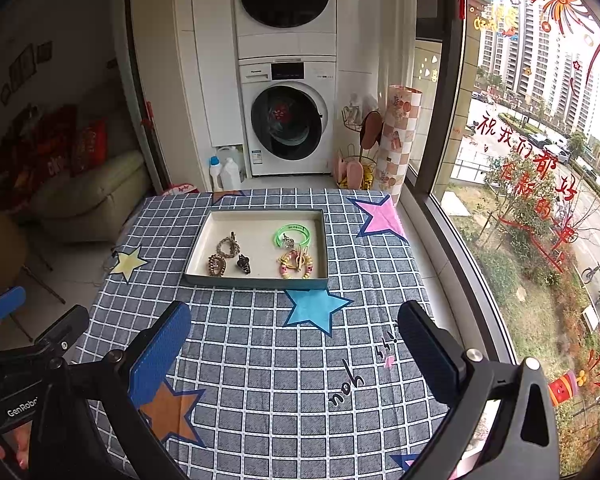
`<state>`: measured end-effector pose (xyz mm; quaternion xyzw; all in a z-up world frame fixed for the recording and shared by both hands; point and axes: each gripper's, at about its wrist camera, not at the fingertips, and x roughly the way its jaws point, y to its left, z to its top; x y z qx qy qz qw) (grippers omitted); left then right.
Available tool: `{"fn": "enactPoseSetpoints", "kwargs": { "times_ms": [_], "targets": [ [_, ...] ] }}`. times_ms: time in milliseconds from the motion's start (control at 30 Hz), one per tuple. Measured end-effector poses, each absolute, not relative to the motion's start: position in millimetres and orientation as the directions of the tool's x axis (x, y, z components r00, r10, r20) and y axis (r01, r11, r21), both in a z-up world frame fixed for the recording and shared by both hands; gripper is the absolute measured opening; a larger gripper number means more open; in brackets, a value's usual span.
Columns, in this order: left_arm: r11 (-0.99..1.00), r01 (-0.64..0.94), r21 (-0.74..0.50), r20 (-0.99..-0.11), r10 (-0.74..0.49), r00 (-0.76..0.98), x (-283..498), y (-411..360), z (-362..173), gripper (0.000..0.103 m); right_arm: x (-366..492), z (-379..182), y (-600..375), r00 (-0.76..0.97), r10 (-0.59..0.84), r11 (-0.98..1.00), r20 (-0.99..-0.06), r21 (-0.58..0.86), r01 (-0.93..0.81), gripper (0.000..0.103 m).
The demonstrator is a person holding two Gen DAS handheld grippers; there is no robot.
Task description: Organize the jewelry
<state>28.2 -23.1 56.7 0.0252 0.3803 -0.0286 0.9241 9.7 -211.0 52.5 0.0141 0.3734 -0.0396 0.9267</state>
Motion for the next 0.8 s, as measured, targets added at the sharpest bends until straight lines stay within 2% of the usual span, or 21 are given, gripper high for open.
{"fn": "enactPoseSetpoints", "kwargs": {
  "times_ms": [800],
  "targets": [
    [0.996, 0.088, 0.022, -0.704, -0.046, 0.708, 26.5, -23.2, 56.8, 0.103, 7.9, 53.0, -211.0, 0.714, -0.055, 0.997, -0.698, 0.004, 0.081, 0.103]
  ]
}}
